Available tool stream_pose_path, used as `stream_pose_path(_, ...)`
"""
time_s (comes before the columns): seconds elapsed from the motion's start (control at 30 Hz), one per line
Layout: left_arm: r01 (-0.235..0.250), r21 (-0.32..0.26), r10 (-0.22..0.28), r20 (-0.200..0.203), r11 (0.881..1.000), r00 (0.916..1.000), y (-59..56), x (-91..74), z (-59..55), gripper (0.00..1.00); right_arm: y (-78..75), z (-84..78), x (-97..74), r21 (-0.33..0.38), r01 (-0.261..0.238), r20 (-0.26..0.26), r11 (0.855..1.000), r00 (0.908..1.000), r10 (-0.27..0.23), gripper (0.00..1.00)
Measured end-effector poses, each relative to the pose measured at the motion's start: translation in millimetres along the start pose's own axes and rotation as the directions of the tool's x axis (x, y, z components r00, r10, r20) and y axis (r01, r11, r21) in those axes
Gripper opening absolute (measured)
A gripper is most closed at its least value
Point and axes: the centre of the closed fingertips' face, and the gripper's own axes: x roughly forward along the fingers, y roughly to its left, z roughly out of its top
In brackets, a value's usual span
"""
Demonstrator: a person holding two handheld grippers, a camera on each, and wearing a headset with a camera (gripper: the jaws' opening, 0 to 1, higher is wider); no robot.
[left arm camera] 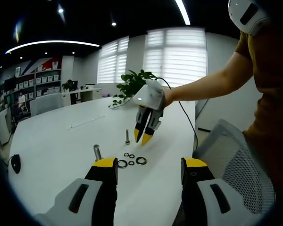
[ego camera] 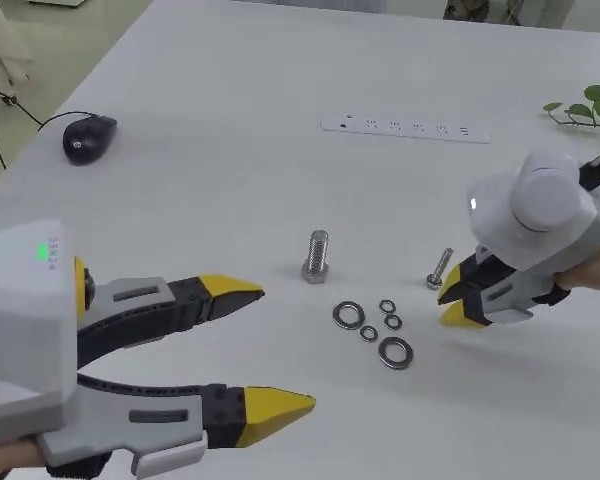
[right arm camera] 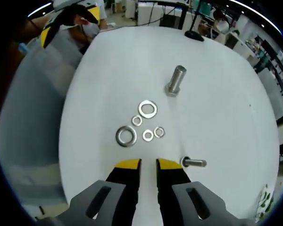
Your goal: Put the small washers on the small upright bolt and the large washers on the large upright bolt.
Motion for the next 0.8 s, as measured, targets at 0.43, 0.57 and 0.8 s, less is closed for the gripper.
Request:
stream_pose_path(0.43, 0.004, -0.005, -0.003, 0.014, 1.000, 0.9999, 0.7, -1.3, -0.4, 0.53, 1.2, 20.1, 21.5, 0.175, 0.019, 0.057, 0.984, 0.9979, -0.029, 0.14)
stream_pose_path(0.57, 0.006, -0.007, -0.005, 0.021, 1.000, 0.9998, 1.9, -1.3, -0.3, 0.53, -2.8, 18.7, 25.6, 0.231, 0.041, 0.043, 0.972, 0.9977, -0.052, 0.15)
stream_pose_path(0.8, 0.007, -0.013, -0.006, 0.024, 1.000, 0.9997, 2.8, -0.2, -0.7, 0.53, -5.7, 19.2, 33.0, 0.332, 0.050, 0.032, 0.942, 0.9975, -0.064, 0.18)
